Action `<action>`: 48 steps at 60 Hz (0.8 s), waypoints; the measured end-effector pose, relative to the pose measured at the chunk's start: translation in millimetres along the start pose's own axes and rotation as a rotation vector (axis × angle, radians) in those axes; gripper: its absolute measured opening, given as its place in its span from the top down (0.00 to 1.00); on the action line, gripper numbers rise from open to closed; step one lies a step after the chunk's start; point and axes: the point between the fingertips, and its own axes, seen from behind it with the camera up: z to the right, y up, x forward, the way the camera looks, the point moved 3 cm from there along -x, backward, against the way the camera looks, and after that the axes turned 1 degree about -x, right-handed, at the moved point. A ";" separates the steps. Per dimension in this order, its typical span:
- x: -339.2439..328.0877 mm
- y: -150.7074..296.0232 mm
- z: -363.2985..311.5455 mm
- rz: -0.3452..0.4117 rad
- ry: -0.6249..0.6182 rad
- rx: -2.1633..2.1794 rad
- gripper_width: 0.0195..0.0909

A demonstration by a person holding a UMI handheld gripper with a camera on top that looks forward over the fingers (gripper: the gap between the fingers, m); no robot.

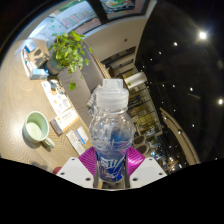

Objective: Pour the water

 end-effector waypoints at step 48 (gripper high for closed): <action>52.7 -144.0 -134.1 -0.010 0.360 1.084 0.75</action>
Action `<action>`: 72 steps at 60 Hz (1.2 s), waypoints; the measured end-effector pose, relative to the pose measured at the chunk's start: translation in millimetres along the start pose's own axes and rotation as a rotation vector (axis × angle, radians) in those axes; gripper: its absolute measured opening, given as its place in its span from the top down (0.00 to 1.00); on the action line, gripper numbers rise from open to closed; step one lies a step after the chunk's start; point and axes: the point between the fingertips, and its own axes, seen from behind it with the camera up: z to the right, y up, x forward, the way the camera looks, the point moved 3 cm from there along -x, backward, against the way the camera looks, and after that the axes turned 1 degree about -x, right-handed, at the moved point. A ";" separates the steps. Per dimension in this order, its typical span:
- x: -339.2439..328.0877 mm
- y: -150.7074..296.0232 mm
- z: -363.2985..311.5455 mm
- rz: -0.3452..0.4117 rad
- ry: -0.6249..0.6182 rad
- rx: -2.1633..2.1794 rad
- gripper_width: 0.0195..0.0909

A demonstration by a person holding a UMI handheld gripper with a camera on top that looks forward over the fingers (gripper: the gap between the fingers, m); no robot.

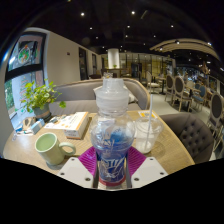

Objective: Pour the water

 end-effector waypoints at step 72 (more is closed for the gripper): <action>-300.7 24.6 -145.2 -0.224 -0.151 -0.081 0.08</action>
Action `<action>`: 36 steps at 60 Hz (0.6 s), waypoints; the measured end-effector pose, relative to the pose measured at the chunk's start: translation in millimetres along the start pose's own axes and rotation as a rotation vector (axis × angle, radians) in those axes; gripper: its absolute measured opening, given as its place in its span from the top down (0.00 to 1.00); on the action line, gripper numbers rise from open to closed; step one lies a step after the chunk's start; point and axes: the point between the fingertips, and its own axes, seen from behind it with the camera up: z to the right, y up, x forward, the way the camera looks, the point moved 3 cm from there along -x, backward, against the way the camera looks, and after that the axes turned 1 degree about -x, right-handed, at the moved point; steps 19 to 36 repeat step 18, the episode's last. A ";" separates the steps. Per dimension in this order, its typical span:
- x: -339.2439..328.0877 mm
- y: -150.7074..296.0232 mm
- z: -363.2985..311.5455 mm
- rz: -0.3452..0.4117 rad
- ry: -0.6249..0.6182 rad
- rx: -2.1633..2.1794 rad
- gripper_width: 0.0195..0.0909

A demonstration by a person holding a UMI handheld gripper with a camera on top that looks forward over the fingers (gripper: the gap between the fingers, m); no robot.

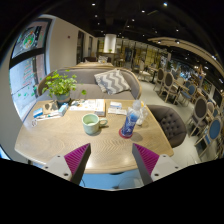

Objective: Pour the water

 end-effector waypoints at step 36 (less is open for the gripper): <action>-13.0 -10.0 -8.0 -0.003 0.001 -0.003 0.08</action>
